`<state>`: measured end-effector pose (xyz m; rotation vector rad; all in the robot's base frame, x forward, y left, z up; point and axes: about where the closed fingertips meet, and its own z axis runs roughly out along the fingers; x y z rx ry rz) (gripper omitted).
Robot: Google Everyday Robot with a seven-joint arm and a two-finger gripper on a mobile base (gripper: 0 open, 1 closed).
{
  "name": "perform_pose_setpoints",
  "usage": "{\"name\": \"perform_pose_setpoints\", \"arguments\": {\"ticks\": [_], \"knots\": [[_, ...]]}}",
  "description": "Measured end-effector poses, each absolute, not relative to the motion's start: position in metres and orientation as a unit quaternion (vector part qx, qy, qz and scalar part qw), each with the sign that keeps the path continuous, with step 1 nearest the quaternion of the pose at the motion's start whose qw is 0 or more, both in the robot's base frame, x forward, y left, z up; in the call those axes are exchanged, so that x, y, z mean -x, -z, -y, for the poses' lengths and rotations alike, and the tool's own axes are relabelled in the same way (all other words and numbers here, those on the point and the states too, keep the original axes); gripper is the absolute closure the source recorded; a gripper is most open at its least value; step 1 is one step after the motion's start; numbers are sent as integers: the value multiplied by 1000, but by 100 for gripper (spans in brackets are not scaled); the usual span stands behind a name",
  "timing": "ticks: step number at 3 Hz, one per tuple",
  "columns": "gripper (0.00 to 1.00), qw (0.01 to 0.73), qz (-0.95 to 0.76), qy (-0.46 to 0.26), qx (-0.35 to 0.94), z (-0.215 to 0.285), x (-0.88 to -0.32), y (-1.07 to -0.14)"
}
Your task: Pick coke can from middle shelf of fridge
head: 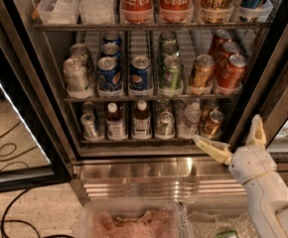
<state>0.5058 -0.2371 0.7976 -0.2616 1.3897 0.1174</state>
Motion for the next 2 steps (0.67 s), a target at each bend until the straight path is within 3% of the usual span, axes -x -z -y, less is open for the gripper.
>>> {"name": "perform_pose_setpoints", "arguments": {"ticks": [2], "knots": [[0, 759, -635, -56, 133, 234, -526, -797]]}}
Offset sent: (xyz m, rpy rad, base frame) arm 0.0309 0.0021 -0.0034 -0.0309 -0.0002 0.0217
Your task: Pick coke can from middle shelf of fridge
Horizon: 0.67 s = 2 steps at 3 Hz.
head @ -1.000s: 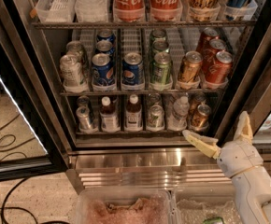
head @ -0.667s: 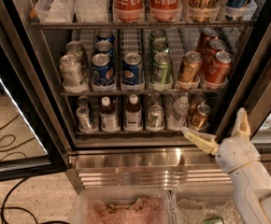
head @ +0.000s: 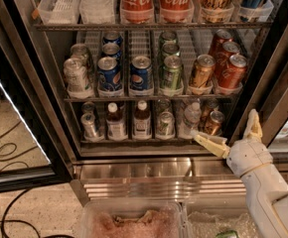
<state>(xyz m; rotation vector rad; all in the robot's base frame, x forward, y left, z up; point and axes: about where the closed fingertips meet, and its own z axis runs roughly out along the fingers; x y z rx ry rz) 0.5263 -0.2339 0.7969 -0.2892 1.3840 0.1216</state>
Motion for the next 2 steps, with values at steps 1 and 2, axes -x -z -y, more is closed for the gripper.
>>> {"name": "perform_pose_setpoints", "arguments": {"ticks": [1, 2], "knots": [[21, 759, -635, -56, 133, 234, -526, -797], [18, 759, -635, -56, 133, 234, -526, -797]]}}
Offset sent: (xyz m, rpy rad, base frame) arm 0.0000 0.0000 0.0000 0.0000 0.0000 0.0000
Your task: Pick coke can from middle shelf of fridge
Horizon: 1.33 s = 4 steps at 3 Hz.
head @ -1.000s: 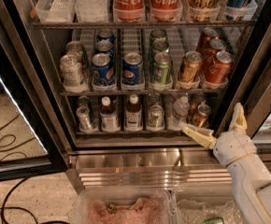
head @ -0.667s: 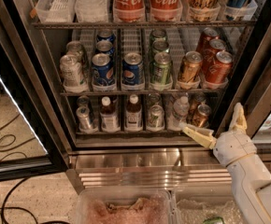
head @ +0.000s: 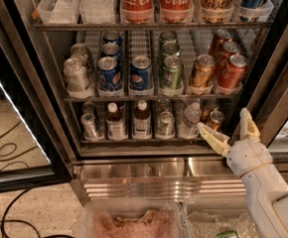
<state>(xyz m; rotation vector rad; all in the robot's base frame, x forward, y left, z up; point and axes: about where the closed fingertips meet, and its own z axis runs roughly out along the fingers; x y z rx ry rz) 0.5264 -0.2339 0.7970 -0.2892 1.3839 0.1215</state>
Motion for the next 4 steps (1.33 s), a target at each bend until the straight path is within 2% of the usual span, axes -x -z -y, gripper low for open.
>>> {"name": "perform_pose_setpoints", "arguments": {"ticks": [2, 4], "knots": [[14, 774, -622, -32, 114, 242, -550, -806], [19, 800, -595, 4, 83, 247, -582, -822]]}}
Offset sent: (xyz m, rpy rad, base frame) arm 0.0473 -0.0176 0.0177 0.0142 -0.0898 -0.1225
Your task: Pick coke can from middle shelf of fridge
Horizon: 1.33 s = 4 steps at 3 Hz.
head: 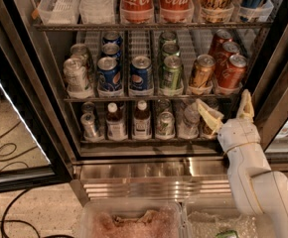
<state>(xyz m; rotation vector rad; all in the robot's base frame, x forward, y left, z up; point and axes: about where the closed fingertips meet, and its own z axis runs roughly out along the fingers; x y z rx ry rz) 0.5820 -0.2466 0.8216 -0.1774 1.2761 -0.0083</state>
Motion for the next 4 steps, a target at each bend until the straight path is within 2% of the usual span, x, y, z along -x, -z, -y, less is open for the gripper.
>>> {"name": "perform_pose_setpoints", "arguments": {"ticks": [1, 2, 4], "knots": [[18, 809, -584, 16, 70, 251, -589, -828], [28, 809, -583, 17, 70, 252, -589, -829], [35, 809, -584, 18, 70, 251, -591, -828]]}}
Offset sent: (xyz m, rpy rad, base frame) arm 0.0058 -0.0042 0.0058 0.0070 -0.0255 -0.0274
